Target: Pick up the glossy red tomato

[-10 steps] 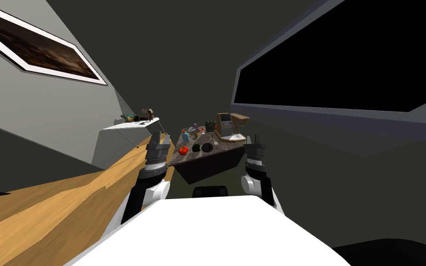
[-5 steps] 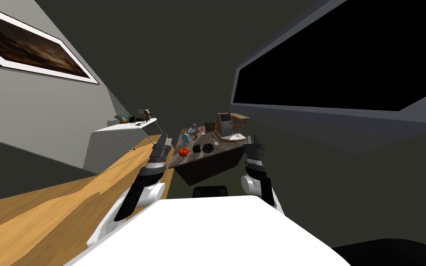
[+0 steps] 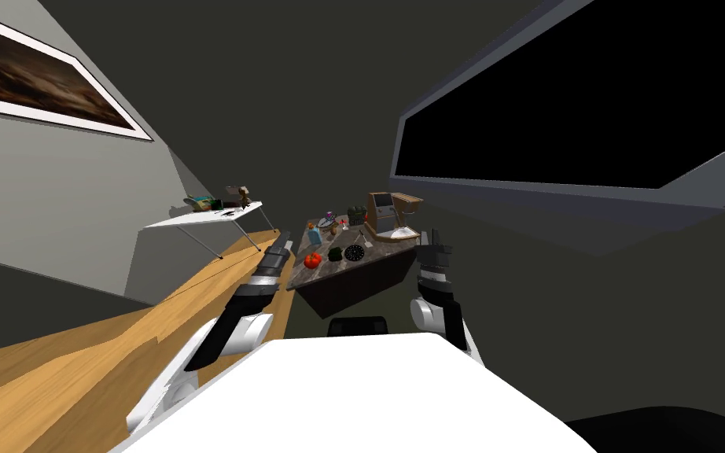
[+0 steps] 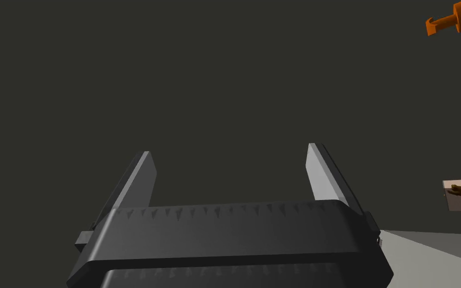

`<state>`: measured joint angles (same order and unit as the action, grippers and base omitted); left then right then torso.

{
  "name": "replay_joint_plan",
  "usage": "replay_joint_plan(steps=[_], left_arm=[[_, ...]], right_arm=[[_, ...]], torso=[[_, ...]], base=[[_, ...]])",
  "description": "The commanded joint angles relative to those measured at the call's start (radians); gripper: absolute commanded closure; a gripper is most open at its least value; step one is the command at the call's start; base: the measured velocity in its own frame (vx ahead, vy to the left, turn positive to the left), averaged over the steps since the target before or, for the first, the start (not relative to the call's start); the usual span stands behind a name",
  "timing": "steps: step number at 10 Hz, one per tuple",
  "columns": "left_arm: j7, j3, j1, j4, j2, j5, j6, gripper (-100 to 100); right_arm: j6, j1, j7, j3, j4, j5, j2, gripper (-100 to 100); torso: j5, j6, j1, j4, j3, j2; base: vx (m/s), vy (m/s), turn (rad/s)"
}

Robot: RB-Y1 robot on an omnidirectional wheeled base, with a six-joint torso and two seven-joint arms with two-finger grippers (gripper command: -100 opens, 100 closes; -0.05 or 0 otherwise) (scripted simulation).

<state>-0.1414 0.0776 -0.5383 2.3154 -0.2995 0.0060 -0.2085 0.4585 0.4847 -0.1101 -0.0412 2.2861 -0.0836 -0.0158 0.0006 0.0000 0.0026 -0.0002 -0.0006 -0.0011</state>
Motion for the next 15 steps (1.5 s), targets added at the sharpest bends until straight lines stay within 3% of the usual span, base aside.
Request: replay_joint_plan(steps=[1, 9, 15], left_arm=[[0.006, 0.017, -0.010, -0.015, -0.036, 0.006, 0.048, -100], [0.018, 0.074, -0.048, -0.068, -0.167, 0.015, 0.234, -100], [0.023, 0.083, -0.070, -0.120, -0.225, -0.004, 0.336, -100]], right_arm=[[0.000, 0.000, 0.000, 0.000, 0.000, 0.000, 0.000, 0], [0.000, 0.000, 0.000, 0.000, 0.000, 0.000, 0.000, 0], [0.000, 0.000, 0.000, 0.000, 0.000, 0.000, 0.000, 0]], torso=[[0.000, 0.000, 0.000, 0.000, 0.000, 0.000], [0.000, 0.000, 0.000, 0.000, 0.000, 0.001], [-0.001, 0.000, -0.003, 0.000, 0.000, 0.001]], base=[[0.012, 0.046, -0.094], [0.002, 0.036, -0.068], [-0.002, 0.004, -0.063]])
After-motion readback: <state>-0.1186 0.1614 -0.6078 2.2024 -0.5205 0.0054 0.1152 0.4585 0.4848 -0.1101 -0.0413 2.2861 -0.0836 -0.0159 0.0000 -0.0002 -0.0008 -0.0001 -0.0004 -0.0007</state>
